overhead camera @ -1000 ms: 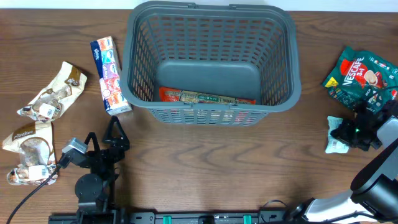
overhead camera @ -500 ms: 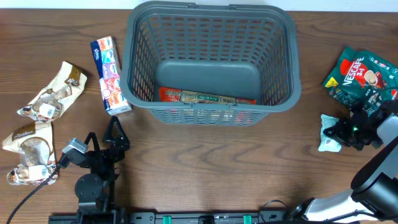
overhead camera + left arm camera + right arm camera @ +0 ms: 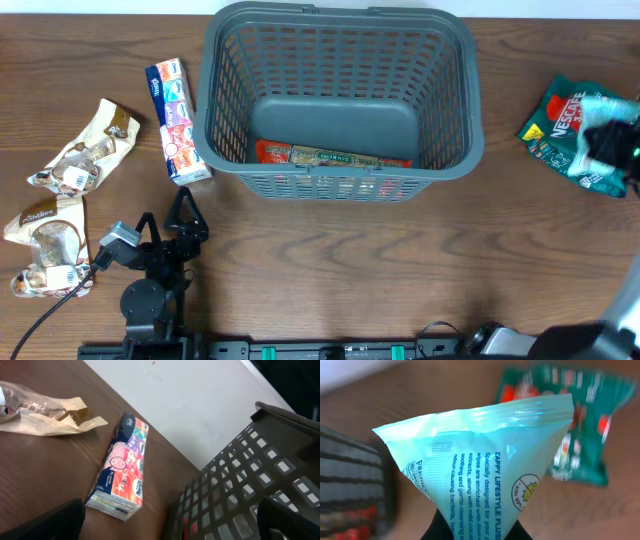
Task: Pack container
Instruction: 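Carry the wipes pouch over the basket and release it inside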
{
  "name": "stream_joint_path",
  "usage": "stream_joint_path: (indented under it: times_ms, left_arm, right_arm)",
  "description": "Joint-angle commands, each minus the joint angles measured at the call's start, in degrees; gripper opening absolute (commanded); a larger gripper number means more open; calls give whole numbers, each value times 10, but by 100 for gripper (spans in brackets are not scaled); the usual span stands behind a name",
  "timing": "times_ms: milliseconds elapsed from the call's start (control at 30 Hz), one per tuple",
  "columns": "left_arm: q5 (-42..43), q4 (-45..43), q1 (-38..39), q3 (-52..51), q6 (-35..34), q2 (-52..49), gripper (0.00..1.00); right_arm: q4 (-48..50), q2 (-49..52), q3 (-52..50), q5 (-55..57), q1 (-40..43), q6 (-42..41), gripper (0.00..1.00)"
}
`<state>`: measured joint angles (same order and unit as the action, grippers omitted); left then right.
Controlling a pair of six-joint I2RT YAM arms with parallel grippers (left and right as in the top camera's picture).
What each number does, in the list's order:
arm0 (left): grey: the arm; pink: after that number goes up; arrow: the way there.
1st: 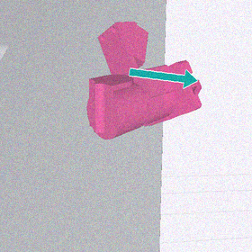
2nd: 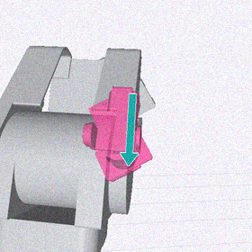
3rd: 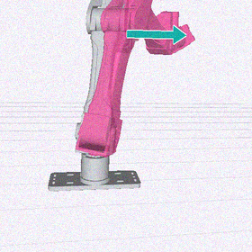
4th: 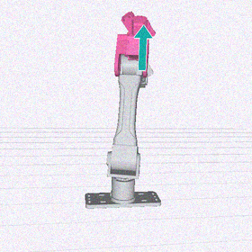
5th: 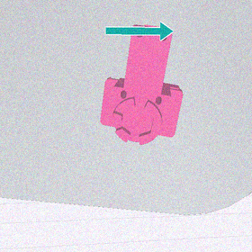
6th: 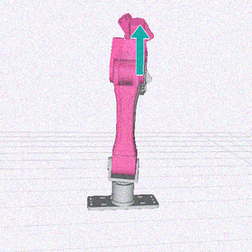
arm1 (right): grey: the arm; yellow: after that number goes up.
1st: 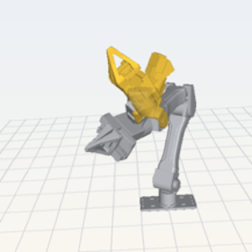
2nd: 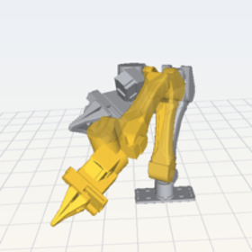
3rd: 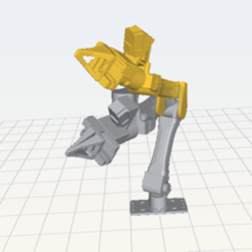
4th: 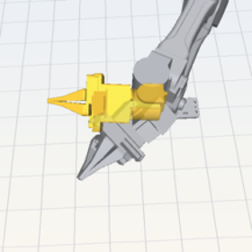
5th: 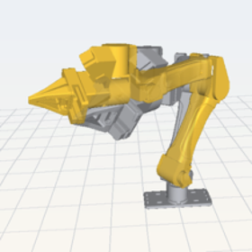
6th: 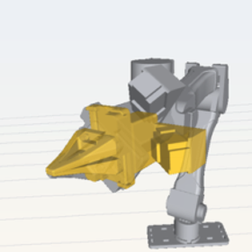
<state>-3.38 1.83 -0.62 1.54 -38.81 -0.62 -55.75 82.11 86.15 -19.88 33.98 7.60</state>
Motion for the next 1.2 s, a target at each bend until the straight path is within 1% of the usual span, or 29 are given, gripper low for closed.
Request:
stream_joint_path:
  times_ms: [0,133,267,467,567,700,867,1167]
  left_arm:
    - [-7,19,2,-13,3,4,99]
    - [-7,19,2,-13,3,4,99]
    - [-7,19,2,-13,3,4,99]
    - [-7,19,2,-13,3,4,99]
    - [-7,19,2,-13,3,4,99]
    - [-7,19,2,-13,3,4,98]
    - [-7,19,2,-13,3,4,99]
    - [-7,19,2,-13,3,4,99]
  right_arm:
    - [-25,-24,83,-14,-37,-18,1]
    - [-59,-23,179,-14,-99,-16,1]
    - [-64,-23,233,-12,-185,-23,1]
    - [-56,-12,245,32,-311,-53,1]
    - [-63,13,245,71,-378,-52,1]
    - [-67,53,245,111,-448,-52,1]
    - [-63,90,245,122,-479,-57,1]
    - [-101,157,245,135,-483,-53,1]
